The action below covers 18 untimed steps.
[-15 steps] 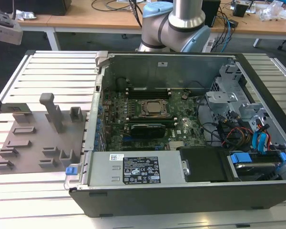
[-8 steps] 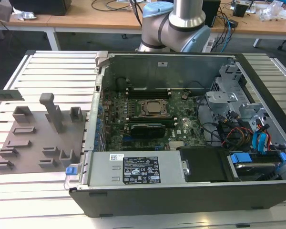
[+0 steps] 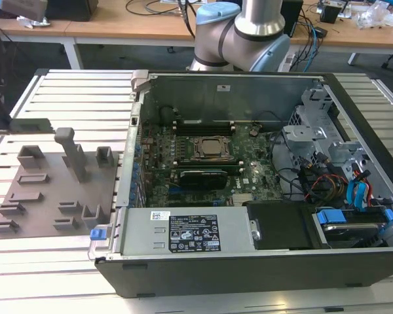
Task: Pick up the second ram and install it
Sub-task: 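Pick up the second ram and move it above second insertion slot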
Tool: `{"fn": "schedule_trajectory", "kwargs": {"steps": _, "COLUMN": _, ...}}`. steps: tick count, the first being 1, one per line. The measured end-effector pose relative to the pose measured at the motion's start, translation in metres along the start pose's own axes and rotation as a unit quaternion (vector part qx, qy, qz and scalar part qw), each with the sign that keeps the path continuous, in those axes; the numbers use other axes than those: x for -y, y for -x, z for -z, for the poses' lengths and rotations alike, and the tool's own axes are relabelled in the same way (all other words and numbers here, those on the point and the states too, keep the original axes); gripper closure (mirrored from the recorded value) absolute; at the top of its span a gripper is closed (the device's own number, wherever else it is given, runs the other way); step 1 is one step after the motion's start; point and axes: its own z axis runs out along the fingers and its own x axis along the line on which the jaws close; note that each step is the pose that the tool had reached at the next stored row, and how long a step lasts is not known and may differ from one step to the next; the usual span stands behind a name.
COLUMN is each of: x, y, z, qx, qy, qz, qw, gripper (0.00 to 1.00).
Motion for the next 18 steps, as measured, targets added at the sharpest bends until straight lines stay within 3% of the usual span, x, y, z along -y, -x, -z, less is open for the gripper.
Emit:
{"fn": "schedule_trajectory", "kwargs": {"steps": 2, "x": 0.0096, "y": -0.0001, "z": 0.0003, "qx": -0.0008, "qy": 0.0003, "qz": 0.000, "qw": 1.0000, "gripper": 0.87}}
{"fn": "schedule_trajectory", "kwargs": {"steps": 4, "x": 0.0307, "y": -0.0002, "z": 0.0012, "qx": -0.0022, "qy": 0.0008, "qz": 0.000, "qw": 1.0000, "gripper": 0.87}}
{"fn": "schedule_trajectory", "kwargs": {"steps": 6, "x": 0.0400, "y": -0.0003, "z": 0.0017, "qx": -0.0027, "qy": 0.0011, "qz": 0.000, "qw": 1.0000, "gripper": 0.87}}
{"fn": "schedule_trajectory", "kwargs": {"steps": 11, "x": 0.0868, "y": -0.0005, "z": 0.0037, "qx": -0.0049, "qy": 0.0021, "qz": 0.000, "qw": 1.0000, "gripper": 0.87}}
{"fn": "schedule_trajectory", "kwargs": {"steps": 14, "x": 0.1039, "y": -0.0004, "z": 0.0043, "qx": -0.0056, "qy": 0.0025, "qz": 0.000, "qw": 1.0000, "gripper": 0.87}}
{"fn": "schedule_trajectory", "kwargs": {"steps": 18, "x": 0.1454, "y": -0.0004, "z": 0.0060, "qx": -0.0072, "qy": 0.0033, "qz": 0.000, "qw": 1.0000, "gripper": 0.87}}
